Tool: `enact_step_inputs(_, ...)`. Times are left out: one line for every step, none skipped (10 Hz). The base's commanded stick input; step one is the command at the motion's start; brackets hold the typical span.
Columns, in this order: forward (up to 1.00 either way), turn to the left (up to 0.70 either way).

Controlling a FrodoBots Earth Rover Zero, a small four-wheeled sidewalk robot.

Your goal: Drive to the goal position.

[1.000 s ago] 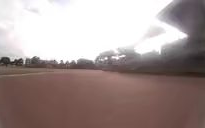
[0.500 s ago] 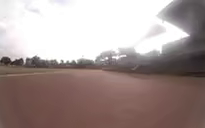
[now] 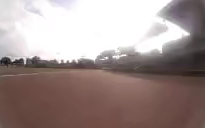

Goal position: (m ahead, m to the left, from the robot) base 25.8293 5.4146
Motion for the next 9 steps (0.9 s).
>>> enact_step_inputs(0.7,0.0)
enact_step_inputs(0.7,0.0)
enact_step_inputs(0.7,0.0)
enact_step_inputs(0.7,0.0)
enact_step_inputs(0.7,0.0)
enact_step_inputs(0.7,0.0)
enact_step_inputs(0.7,0.0)
enact_step_inputs(0.7,0.0)
enact_step_inputs(0.7,0.0)
